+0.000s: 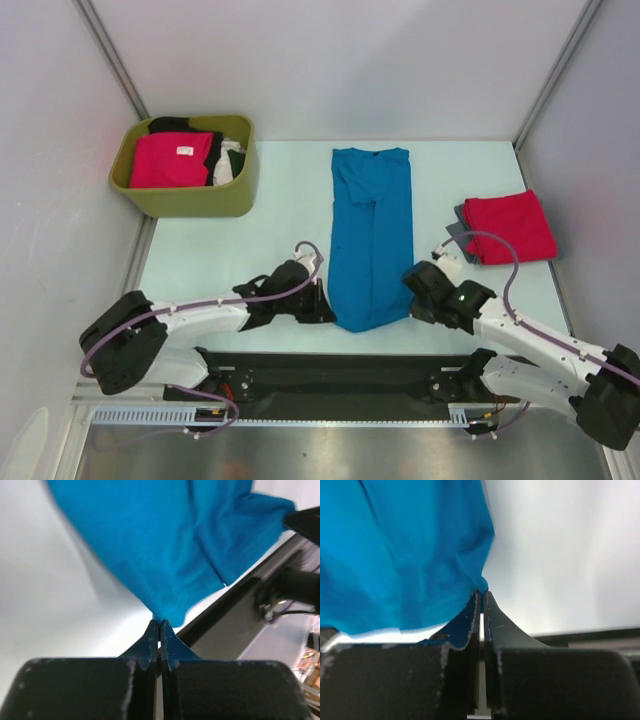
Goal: Fold and stack the t-shirts
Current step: Fold the tshirt
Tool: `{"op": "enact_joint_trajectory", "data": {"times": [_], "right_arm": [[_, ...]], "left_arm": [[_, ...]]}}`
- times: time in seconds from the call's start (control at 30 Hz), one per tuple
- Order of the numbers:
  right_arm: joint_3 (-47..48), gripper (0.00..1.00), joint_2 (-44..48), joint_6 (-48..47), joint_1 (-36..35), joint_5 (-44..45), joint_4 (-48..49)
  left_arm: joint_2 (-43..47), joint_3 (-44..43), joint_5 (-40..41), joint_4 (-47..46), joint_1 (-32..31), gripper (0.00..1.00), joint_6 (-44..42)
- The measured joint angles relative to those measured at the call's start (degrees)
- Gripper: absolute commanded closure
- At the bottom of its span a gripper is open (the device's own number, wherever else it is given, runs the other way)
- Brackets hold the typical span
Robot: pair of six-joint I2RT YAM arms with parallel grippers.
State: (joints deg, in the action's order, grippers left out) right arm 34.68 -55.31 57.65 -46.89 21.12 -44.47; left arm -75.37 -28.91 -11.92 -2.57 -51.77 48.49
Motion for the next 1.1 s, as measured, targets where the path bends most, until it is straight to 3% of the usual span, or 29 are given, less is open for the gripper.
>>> {"op": "enact_joint_trajectory", "data": {"times": [0.2, 0.47, 0.8, 1.1], "right_arm": [[4.04, 1.0, -1.73, -9.2, 14.38, -4.46, 6.08], [16.09, 1.0, -17.73, -19.91, 26.93, -12.94, 13.4], [33.99, 1.0, -36.11, -23.89, 32.89, -18.99, 17.59], [39.76, 1.0, -45.24, -24.7, 35.47, -22.71, 18.78]], "left_arm": [[-1.75, -8.02, -3.37, 1.44, 6.6, 1.0, -1.99], [-13.27, -26.47, -5.49, 5.6, 14.67, 0.99, -6.56], [-28.83, -39.21, -7.41, 6.58, 20.79, 1.0, -6.99], [-36.68, -46.45, -9.35, 6.36, 23.5, 1.0, -6.47]]}}
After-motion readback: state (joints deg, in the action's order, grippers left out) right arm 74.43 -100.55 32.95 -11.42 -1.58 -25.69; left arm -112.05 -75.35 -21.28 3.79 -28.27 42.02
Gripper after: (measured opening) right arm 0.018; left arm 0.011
